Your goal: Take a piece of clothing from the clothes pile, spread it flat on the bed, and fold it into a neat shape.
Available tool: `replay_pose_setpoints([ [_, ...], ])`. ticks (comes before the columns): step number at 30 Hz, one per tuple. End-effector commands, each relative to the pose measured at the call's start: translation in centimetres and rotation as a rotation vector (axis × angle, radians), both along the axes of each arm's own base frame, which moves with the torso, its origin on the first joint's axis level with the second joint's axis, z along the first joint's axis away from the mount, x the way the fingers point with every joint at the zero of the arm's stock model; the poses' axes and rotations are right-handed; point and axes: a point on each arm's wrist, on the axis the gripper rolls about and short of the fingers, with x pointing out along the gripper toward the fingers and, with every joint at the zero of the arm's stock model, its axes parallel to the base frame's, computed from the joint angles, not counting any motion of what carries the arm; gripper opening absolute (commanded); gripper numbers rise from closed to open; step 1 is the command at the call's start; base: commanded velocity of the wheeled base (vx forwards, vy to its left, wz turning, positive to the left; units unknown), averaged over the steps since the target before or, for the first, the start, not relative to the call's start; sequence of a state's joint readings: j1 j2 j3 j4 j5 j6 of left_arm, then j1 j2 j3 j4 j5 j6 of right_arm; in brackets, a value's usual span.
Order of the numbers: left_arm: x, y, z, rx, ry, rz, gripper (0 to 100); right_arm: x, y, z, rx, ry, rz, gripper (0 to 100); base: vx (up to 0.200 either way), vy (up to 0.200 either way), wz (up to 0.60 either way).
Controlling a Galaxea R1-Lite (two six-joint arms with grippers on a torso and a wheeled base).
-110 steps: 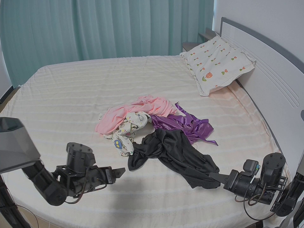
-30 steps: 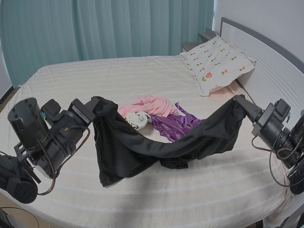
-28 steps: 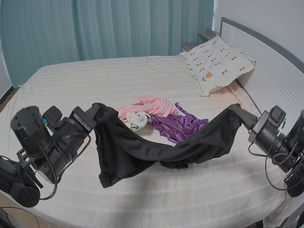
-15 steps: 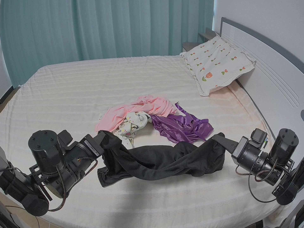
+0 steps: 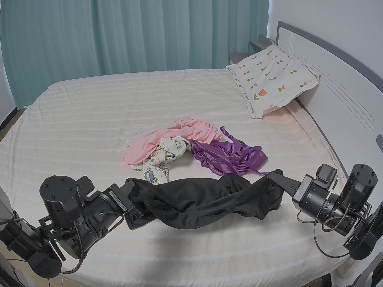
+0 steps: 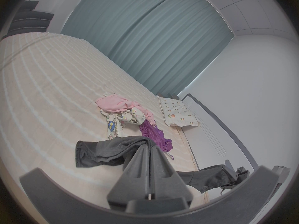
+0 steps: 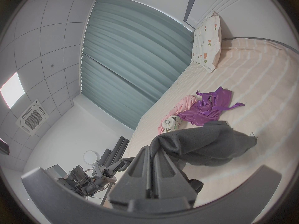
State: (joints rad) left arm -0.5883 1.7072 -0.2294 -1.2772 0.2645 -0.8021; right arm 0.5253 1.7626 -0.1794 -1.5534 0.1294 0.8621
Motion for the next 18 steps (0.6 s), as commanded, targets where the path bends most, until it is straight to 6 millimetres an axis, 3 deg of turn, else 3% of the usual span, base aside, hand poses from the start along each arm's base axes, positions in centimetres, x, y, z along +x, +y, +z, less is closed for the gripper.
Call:
replay_pose_setpoints([
  [1, -0.2, -0.1, -0.2, 0.012, 0.005, -0.004, 0, -0.4, -0.1, 0.4, 0.011, -0.016, 0.008, 0, 0.0, 0.0, 0.0],
  [10, -1.6, -0.5, -0.8, 0.064, 0.004, -0.064, 0, -0.4, 0.2, 0.2, 0.007, -0.009, 0.019, 0, 0.0, 0.0, 0.0],
  [18, -1.5, -0.6, -0.4, 0.049, -0.023, -0.056, 0, -0.5, 0.2, 0.3, 0.009, -0.013, 0.02, 0, 0.0, 0.0, 0.0],
])
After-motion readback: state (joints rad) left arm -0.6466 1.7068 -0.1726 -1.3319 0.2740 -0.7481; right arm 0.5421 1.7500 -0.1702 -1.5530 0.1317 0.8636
